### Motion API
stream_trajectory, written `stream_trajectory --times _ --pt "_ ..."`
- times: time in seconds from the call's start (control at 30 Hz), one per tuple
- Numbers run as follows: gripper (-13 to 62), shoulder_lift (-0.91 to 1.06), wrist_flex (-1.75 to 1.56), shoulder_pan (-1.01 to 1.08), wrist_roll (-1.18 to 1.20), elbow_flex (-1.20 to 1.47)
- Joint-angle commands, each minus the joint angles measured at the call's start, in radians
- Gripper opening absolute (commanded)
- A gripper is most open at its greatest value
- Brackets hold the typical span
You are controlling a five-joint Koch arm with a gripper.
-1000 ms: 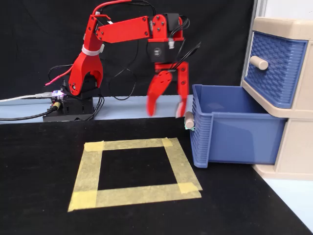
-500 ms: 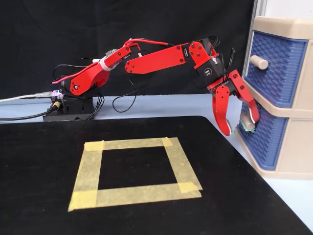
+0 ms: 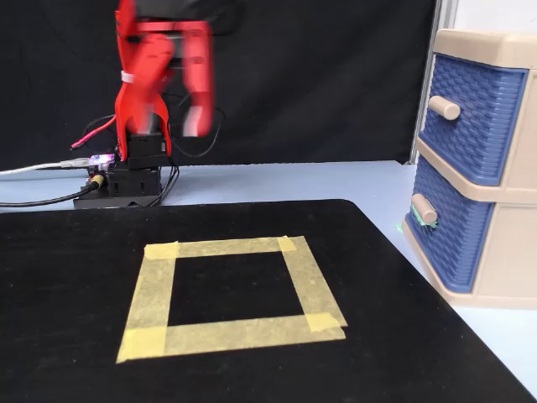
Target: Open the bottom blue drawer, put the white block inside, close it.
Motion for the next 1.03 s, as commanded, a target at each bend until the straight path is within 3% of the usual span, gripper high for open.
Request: stream_trajectory --times 0.0,0.2,0.33,0.43,1.0 --pt "33.6 0.163 -0.049 0.164 0.268 0.170" --pt "33.9 0.479 -0.308 0.276 0.410 0.904" --pt "34.0 0.690 -0.339 0.278 0.411 1.169" --pt "34.5 0.696 -0.281 0.278 0.410 1.296" --pt "35.1 0.689 -0.249 0.279 0.413 1.327"
